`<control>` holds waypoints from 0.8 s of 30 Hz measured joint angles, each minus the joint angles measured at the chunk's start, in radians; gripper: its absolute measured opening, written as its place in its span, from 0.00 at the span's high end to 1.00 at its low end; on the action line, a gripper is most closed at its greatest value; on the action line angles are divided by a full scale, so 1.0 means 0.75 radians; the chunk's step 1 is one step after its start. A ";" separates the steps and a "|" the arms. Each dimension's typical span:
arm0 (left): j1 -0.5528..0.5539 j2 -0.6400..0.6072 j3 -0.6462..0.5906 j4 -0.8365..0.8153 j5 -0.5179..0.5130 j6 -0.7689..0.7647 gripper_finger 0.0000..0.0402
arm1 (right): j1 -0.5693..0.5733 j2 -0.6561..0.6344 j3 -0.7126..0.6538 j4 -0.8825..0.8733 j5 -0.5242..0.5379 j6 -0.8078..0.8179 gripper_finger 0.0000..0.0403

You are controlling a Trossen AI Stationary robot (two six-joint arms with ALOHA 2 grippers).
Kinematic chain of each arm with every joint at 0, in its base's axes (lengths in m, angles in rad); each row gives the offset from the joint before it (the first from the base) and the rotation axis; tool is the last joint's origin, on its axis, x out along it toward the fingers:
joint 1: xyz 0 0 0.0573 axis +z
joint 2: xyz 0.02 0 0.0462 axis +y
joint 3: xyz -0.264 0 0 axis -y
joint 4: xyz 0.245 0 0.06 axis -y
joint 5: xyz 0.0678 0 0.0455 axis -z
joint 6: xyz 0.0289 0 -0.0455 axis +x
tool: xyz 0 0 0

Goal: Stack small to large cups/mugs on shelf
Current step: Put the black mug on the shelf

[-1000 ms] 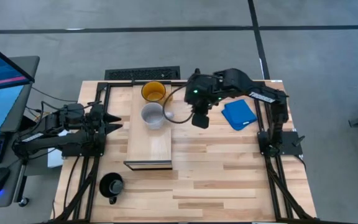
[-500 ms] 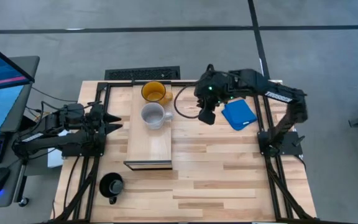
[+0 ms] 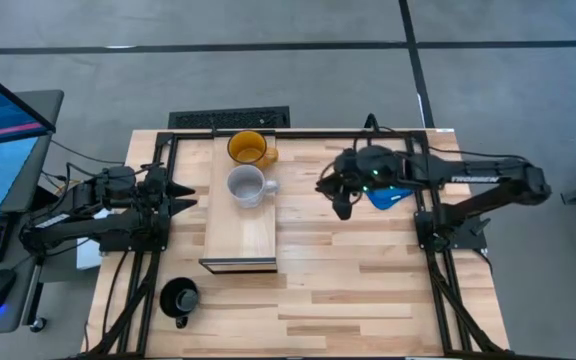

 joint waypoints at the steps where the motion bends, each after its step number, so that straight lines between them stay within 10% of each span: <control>1: 0.000 0.000 0.000 0.000 -0.001 0.000 0.52 | 0.006 -0.021 -0.054 0.057 0.000 0.018 0.76; 24: 0.000 0.000 0.000 0.066 0.084 -0.032 0.52 | 0.048 0.088 -0.334 0.675 0.003 0.035 0.76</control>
